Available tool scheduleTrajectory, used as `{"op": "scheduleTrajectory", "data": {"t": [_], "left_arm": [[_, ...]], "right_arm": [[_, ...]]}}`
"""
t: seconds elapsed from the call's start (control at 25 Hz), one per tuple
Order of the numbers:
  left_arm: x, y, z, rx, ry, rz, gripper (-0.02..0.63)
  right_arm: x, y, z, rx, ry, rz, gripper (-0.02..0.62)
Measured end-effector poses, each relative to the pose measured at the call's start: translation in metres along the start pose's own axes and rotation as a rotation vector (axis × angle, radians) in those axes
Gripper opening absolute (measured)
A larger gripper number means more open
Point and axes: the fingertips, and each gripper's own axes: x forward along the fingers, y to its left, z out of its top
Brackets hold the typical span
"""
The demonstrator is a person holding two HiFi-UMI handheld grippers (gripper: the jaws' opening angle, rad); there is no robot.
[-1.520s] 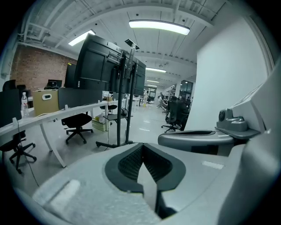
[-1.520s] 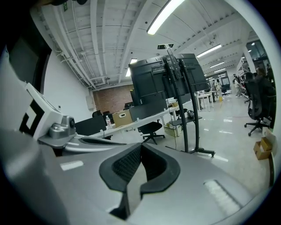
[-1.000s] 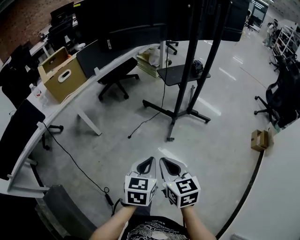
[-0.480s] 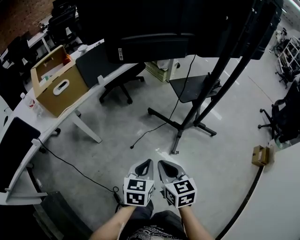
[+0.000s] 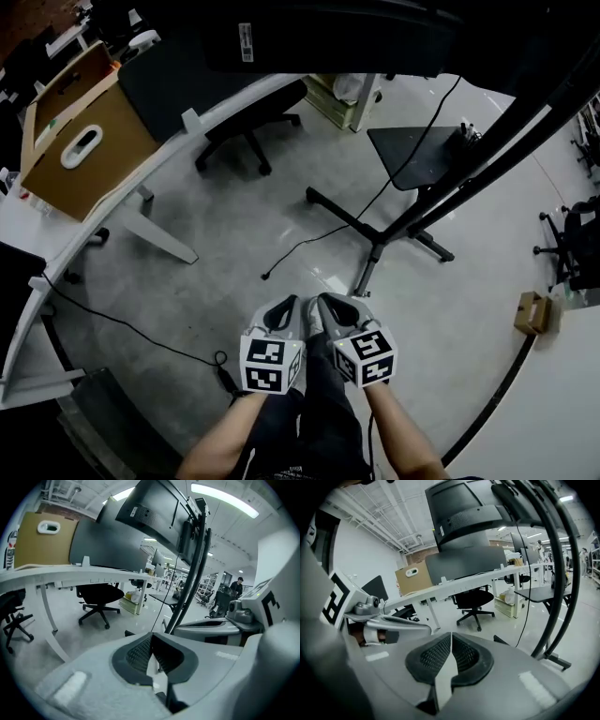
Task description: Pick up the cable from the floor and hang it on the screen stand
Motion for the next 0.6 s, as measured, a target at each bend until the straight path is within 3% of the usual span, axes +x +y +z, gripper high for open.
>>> {"op": "scheduleTrajectory", "data": {"t": [0.4,0.6], "left_arm": [[0.142,0.095,-0.072,-0.017,-0.051,0.040,0.003],[0.196,0.156,-0.110,-0.008,-0.129,0.105,0.003]], "right_arm": [[0.177,-0.099,-0.115,-0.044,0.113,0.075,0.031],[0.267,-0.124,-0.190,-0.155,0.175,0.193,0.043]]}}
